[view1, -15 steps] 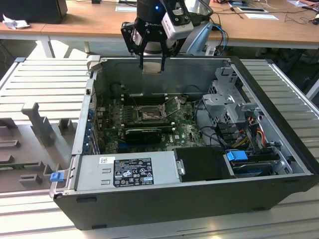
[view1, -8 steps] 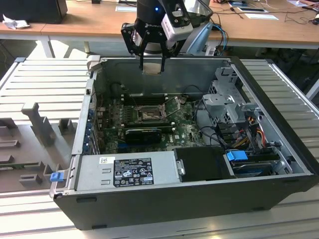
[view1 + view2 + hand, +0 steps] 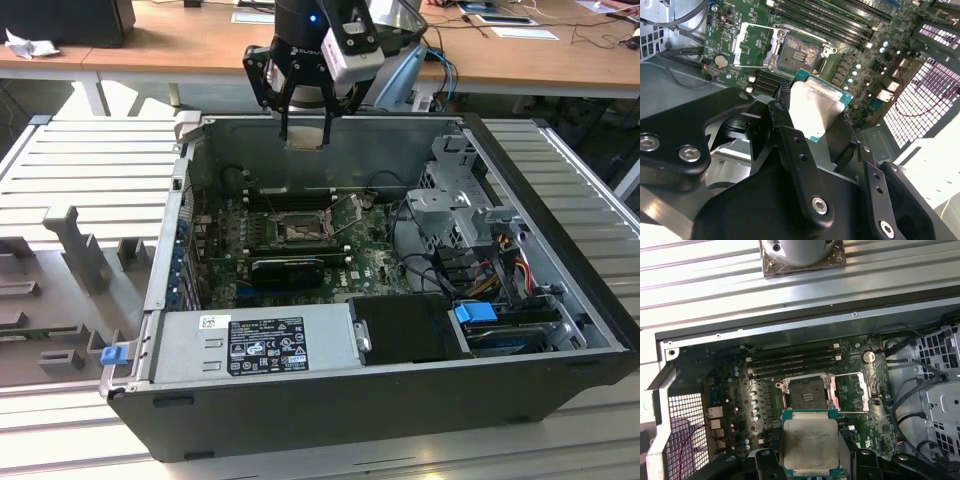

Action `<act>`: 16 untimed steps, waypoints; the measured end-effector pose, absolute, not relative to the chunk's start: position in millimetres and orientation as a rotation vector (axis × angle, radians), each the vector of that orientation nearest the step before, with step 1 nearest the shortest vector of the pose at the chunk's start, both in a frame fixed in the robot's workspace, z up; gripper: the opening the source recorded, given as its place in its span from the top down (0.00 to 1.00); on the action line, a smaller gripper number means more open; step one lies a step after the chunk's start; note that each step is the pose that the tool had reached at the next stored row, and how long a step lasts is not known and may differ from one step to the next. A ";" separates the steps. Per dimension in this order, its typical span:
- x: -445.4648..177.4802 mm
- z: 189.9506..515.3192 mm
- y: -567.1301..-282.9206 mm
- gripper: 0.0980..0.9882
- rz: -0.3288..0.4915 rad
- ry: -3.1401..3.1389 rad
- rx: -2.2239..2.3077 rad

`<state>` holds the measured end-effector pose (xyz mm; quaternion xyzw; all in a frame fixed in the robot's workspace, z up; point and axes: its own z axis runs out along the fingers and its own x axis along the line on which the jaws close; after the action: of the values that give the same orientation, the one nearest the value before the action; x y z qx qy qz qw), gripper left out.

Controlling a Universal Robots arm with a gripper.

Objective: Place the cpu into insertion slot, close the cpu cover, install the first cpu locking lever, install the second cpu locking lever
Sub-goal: 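Place the cpu into insertion slot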

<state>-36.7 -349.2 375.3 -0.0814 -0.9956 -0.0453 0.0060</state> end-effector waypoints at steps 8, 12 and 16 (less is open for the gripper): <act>-36.7 375.3 -349.2 0.52 -0.142 -3.113 -0.298; -36.7 375.3 -349.2 0.52 -0.142 -3.112 -0.324; -36.7 375.3 -349.2 0.52 -0.142 -3.110 -0.342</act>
<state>-36.7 -349.2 375.3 -0.1091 -0.9930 -0.0455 0.0047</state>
